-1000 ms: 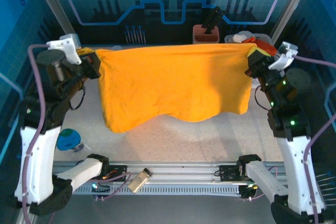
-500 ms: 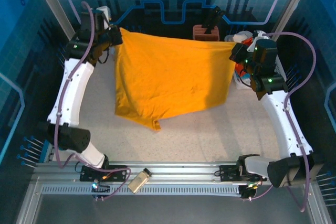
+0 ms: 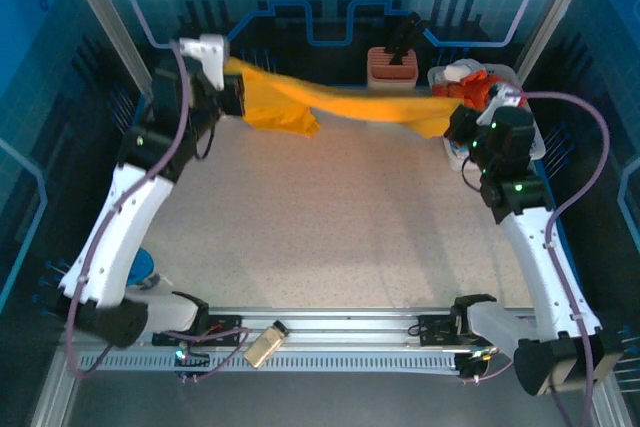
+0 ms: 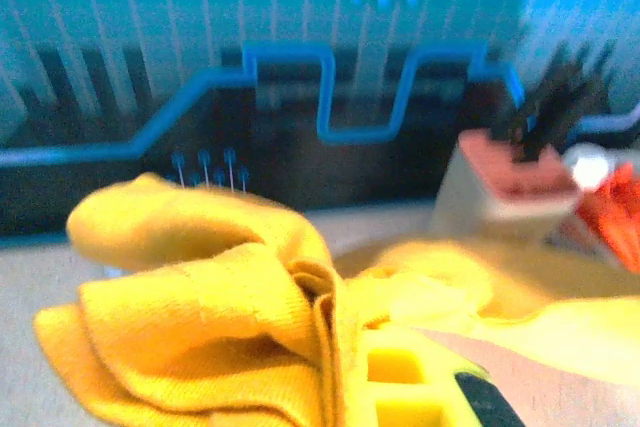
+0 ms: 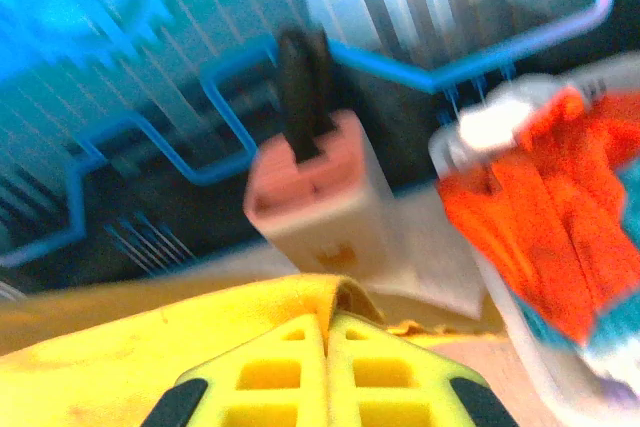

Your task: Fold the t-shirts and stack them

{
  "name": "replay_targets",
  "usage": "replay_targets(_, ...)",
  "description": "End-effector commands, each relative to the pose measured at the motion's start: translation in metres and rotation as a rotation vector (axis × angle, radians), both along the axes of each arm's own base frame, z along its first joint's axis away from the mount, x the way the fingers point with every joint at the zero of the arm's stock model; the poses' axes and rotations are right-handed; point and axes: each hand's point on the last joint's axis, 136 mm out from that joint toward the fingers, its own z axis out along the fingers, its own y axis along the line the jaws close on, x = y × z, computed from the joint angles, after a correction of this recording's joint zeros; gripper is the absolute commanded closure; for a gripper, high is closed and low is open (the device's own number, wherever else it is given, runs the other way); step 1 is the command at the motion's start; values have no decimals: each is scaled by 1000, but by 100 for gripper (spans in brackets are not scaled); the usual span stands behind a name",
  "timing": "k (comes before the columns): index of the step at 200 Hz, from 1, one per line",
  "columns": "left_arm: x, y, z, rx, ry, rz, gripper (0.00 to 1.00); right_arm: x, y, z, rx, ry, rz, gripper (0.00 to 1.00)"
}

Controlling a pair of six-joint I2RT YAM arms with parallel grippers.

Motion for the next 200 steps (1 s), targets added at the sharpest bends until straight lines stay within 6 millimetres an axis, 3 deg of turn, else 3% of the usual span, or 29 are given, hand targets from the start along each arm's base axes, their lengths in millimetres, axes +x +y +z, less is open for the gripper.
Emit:
replay_targets(1,-21,14,-59,42,85,84,97,-15,-7,-62,-37,136,-3,100)
replay_targets(31,-76,11,-168,-75,306,130,94,-47,-8,-162,-31,384,-1,100)
replay_targets(52,-103,17,-232,-77,422,190,90,-72,-14,-205,-20,527,-41,100)
replay_targets(72,-123,28,-272,-65,536,269,85,-93,-14,-230,15,608,-65,89)
replay_targets(87,-135,29,-291,-82,601,300,73,-108,-18,-242,19,655,-94,64)
replay_targets(109,-148,27,-307,-97,707,333,64,-124,-27,-244,7,694,-142,38)
replay_targets(133,-152,19,-313,-89,792,319,48,-119,-22,-235,12,645,-104,19)
replay_targets(155,-141,10,-304,-76,781,280,43,-108,-4,-233,37,649,6,20)
replay_targets(200,-103,14,-286,-77,752,267,43,-100,30,-262,88,798,201,26)
